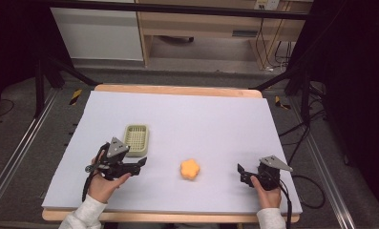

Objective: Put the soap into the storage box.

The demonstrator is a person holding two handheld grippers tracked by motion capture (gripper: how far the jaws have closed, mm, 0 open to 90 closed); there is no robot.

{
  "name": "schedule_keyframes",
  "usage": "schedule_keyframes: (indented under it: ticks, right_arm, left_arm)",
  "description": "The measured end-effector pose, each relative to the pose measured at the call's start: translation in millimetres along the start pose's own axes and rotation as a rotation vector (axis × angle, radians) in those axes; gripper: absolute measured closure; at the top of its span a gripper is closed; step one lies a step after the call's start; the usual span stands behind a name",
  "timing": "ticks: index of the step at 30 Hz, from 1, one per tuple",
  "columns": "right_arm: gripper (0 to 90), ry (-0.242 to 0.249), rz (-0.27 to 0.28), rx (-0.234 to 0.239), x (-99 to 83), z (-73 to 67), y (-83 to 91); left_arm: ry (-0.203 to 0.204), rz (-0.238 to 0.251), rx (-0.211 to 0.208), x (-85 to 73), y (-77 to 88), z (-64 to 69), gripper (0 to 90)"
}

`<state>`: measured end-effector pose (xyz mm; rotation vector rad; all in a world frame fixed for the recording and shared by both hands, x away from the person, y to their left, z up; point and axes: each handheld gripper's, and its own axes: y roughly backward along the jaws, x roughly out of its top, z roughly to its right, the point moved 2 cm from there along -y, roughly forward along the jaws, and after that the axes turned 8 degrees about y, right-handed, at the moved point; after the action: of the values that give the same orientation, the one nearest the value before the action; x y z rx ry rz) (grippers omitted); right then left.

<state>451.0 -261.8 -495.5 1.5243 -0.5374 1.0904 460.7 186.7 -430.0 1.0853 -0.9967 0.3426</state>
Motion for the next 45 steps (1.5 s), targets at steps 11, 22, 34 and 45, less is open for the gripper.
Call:
schedule_keyframes:
  ticks: [11, 22, 34, 45]
  right_arm:
    - [5.1, -0.011, -0.002, -0.005, -0.2, 0.1, 0.6]
    - [5.7, -0.007, -0.004, -0.012, -0.3, -0.1, 0.2]
    - [4.5, -0.005, -0.017, -0.007, -0.3, 0.0, -1.4]
    - [4.5, -0.005, -0.020, -0.009, -0.3, 0.1, -1.6]
  left_arm:
    - [-0.016, 0.005, -0.025, 13.9, -10.6, 14.9, 24.1]
    - [-0.032, -0.002, -0.048, 17.9, -19.0, 27.0, 24.1]
    - [-0.041, -0.017, -0.058, 18.7, -25.3, 32.1, 24.1]
    - [-0.066, -0.018, -0.080, 32.6, -34.1, 48.7, 24.1]
